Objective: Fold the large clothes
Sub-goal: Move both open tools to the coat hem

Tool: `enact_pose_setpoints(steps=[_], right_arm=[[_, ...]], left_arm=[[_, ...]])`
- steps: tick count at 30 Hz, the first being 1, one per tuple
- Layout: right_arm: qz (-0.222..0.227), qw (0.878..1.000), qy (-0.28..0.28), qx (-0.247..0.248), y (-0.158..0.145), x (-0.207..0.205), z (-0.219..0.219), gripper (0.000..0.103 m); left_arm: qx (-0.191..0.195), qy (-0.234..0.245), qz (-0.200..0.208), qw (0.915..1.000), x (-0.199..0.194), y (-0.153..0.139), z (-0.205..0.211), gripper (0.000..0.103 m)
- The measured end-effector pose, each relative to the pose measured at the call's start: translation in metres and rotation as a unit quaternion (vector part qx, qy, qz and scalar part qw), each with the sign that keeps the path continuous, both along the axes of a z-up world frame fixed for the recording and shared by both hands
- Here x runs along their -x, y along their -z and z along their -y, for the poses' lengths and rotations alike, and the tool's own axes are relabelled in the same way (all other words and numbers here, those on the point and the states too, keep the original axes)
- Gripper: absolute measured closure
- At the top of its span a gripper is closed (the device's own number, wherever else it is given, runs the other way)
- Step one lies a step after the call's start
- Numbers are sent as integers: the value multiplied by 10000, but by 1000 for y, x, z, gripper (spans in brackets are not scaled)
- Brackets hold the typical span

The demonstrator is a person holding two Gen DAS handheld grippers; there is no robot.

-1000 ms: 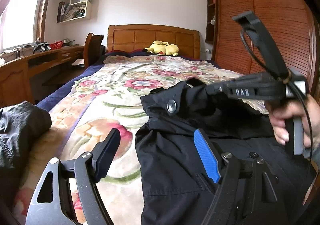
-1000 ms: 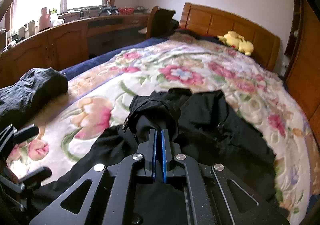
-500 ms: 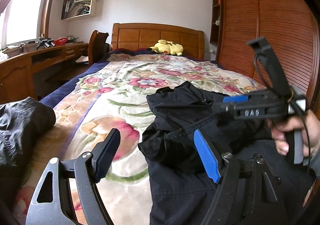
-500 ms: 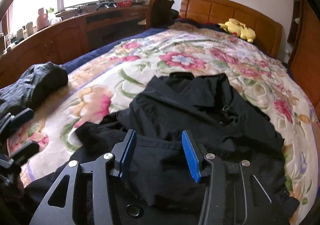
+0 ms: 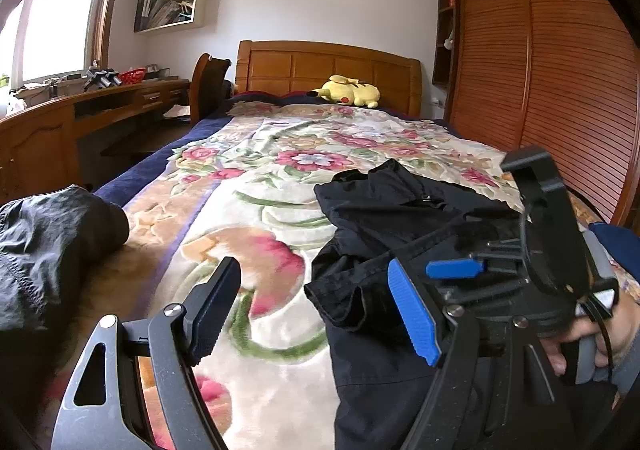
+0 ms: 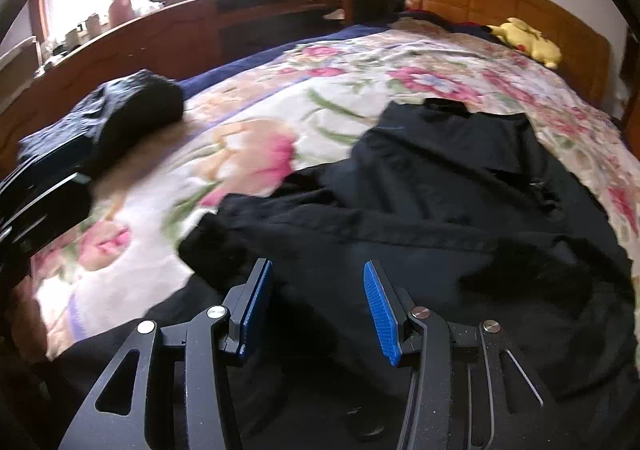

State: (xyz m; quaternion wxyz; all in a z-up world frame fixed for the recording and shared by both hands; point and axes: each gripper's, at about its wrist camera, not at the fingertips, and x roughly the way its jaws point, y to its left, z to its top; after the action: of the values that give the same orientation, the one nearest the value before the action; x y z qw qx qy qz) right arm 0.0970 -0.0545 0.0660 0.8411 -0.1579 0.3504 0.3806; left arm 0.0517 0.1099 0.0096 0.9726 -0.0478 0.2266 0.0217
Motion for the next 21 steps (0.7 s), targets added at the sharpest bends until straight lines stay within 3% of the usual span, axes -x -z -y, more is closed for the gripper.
enact_pose_setpoints(steps=[12, 16, 21], right_arm=[[-592, 9964, -439, 415, 46, 3, -34, 54], [-687, 9965, -402, 241, 43, 0, -29, 54], [-369, 9992, -106, 88, 26, 7, 6, 54]], left_arm=[[-34, -105, 2, 9999, 5, 1, -12, 26], [-79, -168, -69, 9998, 5, 4, -15, 26], [-148, -88, -48, 9998, 13, 3, -8, 26]])
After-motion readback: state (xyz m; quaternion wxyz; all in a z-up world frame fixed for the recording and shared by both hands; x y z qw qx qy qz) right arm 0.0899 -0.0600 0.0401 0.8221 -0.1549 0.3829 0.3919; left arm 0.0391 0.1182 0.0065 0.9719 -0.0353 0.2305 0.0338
